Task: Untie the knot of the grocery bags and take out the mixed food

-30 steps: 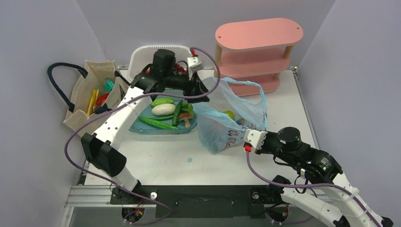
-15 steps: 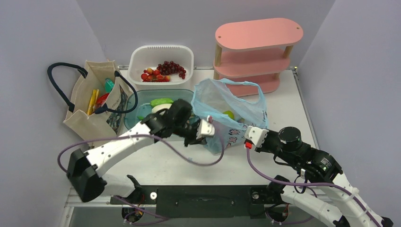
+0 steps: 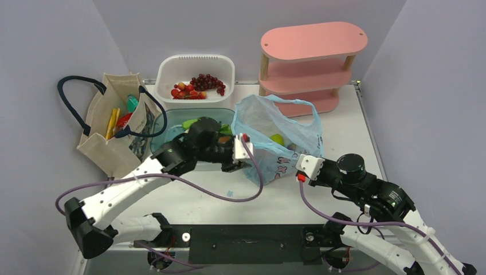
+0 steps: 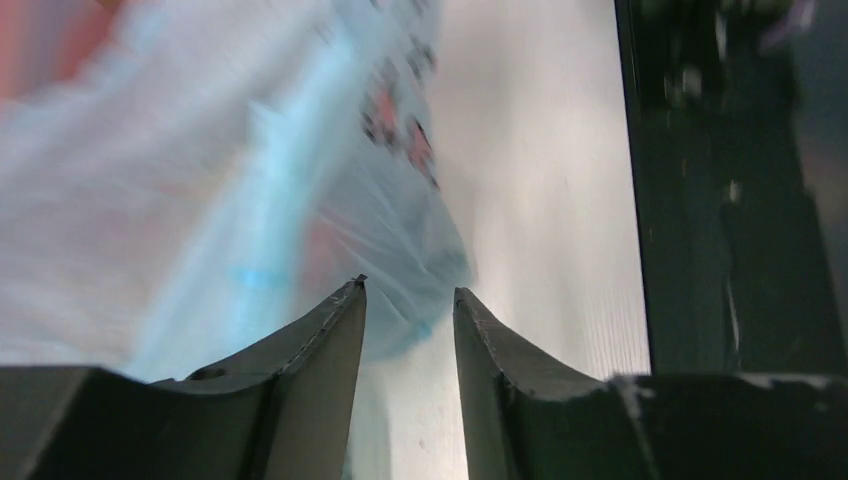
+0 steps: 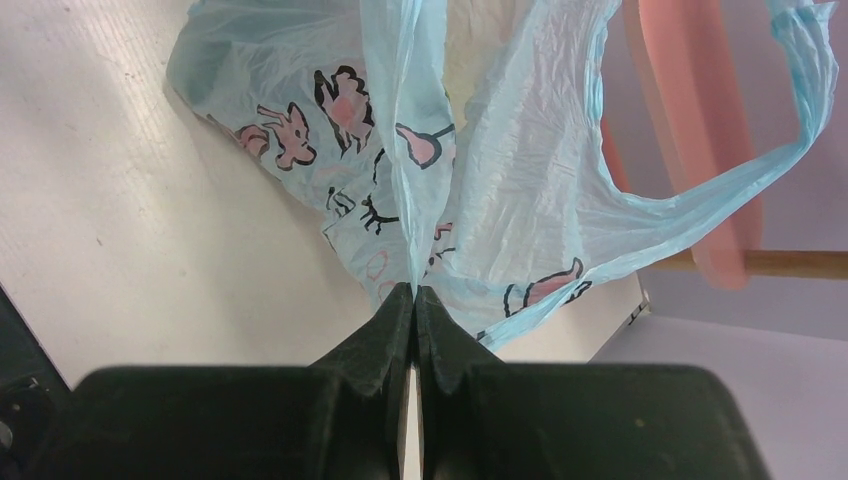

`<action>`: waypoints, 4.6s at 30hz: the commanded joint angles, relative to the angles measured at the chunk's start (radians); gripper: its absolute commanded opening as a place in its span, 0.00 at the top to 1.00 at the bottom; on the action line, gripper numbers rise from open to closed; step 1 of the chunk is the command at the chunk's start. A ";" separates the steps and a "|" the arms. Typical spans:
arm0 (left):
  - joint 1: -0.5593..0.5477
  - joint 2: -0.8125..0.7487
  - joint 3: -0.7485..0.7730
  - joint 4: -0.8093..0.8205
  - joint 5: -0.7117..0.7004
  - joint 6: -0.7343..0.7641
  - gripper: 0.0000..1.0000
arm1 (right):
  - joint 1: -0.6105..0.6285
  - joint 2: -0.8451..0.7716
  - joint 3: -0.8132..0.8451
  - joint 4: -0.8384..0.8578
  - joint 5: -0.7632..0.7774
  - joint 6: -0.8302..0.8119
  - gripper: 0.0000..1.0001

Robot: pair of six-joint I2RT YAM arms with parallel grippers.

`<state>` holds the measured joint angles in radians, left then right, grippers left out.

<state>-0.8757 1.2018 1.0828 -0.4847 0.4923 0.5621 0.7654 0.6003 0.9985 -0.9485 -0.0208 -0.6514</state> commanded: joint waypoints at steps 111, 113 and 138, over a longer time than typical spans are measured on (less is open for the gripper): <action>-0.186 -0.101 -0.130 -0.061 -0.008 0.728 1.00 | -0.277 0.751 0.416 0.181 -0.012 0.349 1.00; -0.186 -0.133 -0.163 -0.099 -0.055 0.788 1.00 | -0.356 0.714 0.458 0.103 -0.183 0.388 1.00; 0.005 -0.156 -0.451 0.152 -0.143 1.193 1.00 | -1.123 0.371 0.028 -0.167 -0.585 0.165 0.99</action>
<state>-0.8162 1.1000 0.7029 -0.3134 0.2825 1.6661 -0.4091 1.0359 1.0561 -1.0542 -0.6376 -0.2794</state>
